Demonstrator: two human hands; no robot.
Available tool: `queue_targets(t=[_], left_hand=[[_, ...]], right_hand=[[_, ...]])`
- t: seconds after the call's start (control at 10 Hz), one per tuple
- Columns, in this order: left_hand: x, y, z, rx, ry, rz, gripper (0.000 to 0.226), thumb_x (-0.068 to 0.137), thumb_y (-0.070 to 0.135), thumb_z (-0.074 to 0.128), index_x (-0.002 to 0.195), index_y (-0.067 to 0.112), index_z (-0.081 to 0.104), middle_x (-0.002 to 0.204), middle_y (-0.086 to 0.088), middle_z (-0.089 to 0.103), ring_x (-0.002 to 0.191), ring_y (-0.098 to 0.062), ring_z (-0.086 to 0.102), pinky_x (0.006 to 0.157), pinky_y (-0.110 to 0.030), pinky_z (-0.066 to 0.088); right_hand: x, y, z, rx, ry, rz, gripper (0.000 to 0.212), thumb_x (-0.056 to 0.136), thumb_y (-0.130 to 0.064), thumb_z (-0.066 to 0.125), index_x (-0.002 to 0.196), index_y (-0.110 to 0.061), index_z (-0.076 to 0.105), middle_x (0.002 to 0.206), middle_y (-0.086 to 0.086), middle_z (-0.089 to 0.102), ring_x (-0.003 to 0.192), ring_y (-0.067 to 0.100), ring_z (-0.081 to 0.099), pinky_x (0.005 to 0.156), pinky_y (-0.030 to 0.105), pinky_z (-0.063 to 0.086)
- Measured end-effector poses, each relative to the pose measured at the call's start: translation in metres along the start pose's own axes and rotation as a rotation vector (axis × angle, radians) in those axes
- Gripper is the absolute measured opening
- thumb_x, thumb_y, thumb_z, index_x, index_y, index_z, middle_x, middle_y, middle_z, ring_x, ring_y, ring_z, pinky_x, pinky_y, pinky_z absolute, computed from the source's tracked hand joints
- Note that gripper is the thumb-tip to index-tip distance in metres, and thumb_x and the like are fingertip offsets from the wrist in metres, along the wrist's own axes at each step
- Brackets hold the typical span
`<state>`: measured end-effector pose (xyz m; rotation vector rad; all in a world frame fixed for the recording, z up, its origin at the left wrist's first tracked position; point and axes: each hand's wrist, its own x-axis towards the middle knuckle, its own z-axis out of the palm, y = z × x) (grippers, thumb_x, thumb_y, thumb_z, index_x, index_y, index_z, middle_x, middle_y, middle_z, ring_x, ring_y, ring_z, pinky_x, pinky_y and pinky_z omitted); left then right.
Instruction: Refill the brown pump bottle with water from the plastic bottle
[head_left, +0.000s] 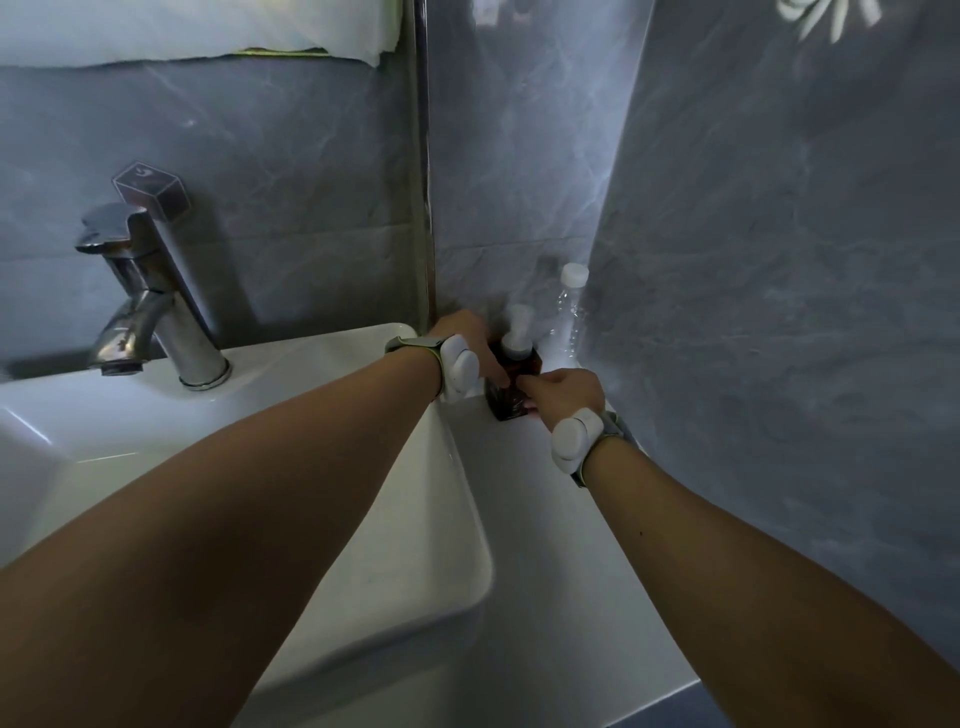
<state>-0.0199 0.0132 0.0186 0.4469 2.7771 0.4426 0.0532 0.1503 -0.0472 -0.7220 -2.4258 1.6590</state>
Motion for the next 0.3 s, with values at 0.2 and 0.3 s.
queue_targets(t=[0.2, 0.3], left_hand=[[-0.044, 0.003, -0.016, -0.178, 0.099, 0.029, 0.036, 0.089, 0.034, 0.082, 0.096, -0.001, 0.077, 0.087, -0.013, 0.062, 0.081, -0.025, 0.055, 0.073, -0.031, 0.042], [-0.077, 0.011, -0.021, -0.286, 0.083, 0.081, 0.032, 0.093, 0.033, 0.078, 0.095, 0.002, 0.080, 0.090, -0.011, 0.075, 0.083, -0.028, 0.069, 0.079, -0.033, 0.054]], right_hand=[[-0.031, -0.027, -0.025, 0.121, -0.118, 0.006, 0.017, 0.089, 0.002, 0.059, 0.080, 0.014, 0.067, 0.089, 0.033, 0.071, 0.090, 0.046, 0.071, 0.094, 0.068, 0.055], [-0.055, -0.042, -0.040, 0.271, -0.224, 0.012, 0.023, 0.097, 0.008, 0.052, 0.079, 0.005, 0.067, 0.085, 0.024, 0.070, 0.083, 0.041, 0.069, 0.090, 0.060, 0.060]])
